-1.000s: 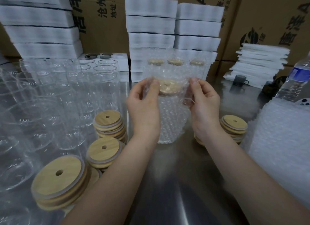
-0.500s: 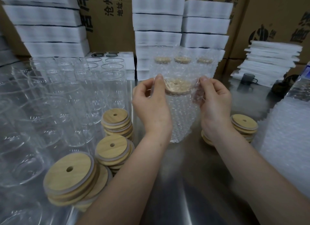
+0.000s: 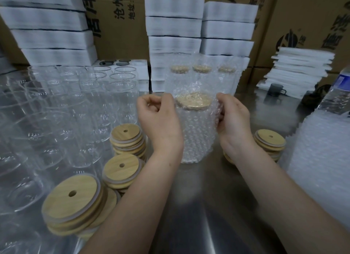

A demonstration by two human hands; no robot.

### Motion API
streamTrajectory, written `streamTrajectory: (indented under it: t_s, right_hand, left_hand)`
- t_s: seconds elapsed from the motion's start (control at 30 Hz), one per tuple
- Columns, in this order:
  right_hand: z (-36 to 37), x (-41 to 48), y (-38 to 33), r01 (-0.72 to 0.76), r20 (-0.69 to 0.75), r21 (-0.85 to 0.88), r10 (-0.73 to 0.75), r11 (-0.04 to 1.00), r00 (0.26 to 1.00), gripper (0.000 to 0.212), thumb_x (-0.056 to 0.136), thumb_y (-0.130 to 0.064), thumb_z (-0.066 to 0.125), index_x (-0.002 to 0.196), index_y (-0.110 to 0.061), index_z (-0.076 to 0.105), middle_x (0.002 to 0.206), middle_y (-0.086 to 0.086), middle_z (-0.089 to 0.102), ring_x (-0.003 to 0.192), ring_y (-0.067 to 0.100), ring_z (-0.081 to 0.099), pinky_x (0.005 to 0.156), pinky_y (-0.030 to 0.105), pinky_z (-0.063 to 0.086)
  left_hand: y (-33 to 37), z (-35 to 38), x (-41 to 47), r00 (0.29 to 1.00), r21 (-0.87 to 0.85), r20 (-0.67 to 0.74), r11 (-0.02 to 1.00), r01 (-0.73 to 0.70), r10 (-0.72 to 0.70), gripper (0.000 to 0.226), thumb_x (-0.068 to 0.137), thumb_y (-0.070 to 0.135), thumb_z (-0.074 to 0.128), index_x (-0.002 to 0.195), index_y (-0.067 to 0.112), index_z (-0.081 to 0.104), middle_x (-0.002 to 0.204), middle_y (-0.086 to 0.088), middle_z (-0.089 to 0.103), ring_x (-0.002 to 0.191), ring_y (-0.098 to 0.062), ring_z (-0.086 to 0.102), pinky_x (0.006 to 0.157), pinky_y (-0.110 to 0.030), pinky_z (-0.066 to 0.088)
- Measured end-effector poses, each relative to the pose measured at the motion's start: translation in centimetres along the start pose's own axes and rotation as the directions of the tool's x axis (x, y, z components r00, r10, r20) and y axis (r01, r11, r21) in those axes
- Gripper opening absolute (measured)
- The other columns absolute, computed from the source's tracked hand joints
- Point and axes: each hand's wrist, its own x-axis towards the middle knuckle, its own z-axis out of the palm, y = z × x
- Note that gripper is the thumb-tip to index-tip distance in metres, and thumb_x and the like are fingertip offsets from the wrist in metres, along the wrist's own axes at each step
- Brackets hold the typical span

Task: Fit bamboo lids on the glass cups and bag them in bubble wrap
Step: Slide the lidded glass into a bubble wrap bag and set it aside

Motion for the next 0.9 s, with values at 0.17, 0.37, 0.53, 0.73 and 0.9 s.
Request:
streamTrajectory:
  t_s: [0.17,0.37,0.53,0.73,0.9]
  right_hand:
    - [0.1,-0.1,-0.1,-0.066,0.001,0.038,0.066,0.997,0.998,0.028,0.090,-0.012,0.060,0.064,-0.019,0.052,0.050,-0.006,0.047,0.045,0.008,0.042,0.045,0.023,0.034]
    - [0.2,-0.3,-0.1,-0.012,-0.002,-0.012,0.012,1.000,1.000,0.017,0.090,-0.004,0.056,0.082,-0.019,0.055,0.051,-0.009,0.052,0.045,0.006,0.046,0.047,0.024,0.036]
    - [0.6,-0.7,0.7,0.267,-0.001,-0.297,-0.280,0.917,0.960,0.027,0.096,-0.002,0.051,0.088,-0.023,0.066,0.062,-0.005,0.055,0.052,0.008,0.047,0.048,0.025,0.039]
    - [0.8,-1.3,1.2,0.439,0.189,-0.570,-0.409,0.694,0.893,0.019,0.098,-0.017,0.051,0.108,-0.017,0.067,0.101,-0.004,0.064,0.087,0.001,0.058,0.073,0.010,0.043]
    - [1.6,-1.7,0.8,0.426,0.335,-0.744,-0.265,0.514,0.904,0.074,0.076,-0.071,0.053,0.126,-0.016,0.056,0.119,-0.001,0.054,0.111,0.009,0.049,0.092,0.025,0.042]
  left_hand:
    - [-0.4,-0.2,0.1,0.994,0.005,0.102,1.000,-0.029,0.029,0.035,0.092,-0.002,0.045,0.094,0.026,0.066,0.058,0.006,0.040,0.045,-0.003,0.031,0.042,-0.016,0.031]
    - [-0.8,-0.4,0.0,0.996,0.059,0.075,0.997,-0.043,0.039,0.037,0.091,0.001,0.047,0.082,0.026,0.073,0.057,0.015,0.054,0.045,0.000,0.038,0.046,-0.014,0.033]
    - [-1.5,-0.7,-1.2,0.988,0.096,0.104,0.987,-0.126,0.116,0.033,0.094,0.000,0.048,0.100,0.023,0.071,0.106,0.002,0.067,0.089,0.008,0.059,0.078,-0.007,0.043]
    - [-2.9,-1.1,-2.9,0.973,0.294,0.196,0.940,-0.173,0.118,0.046,0.101,0.014,0.042,0.145,0.028,0.042,0.151,0.009,0.038,0.139,-0.001,0.029,0.116,-0.024,0.023]
    - [-3.3,-1.1,-4.2,0.972,0.305,0.227,0.943,-0.131,0.062,0.052,0.103,0.018,0.037,0.150,0.038,0.028,0.154,0.013,0.037,0.140,-0.003,0.033,0.117,-0.033,0.028]
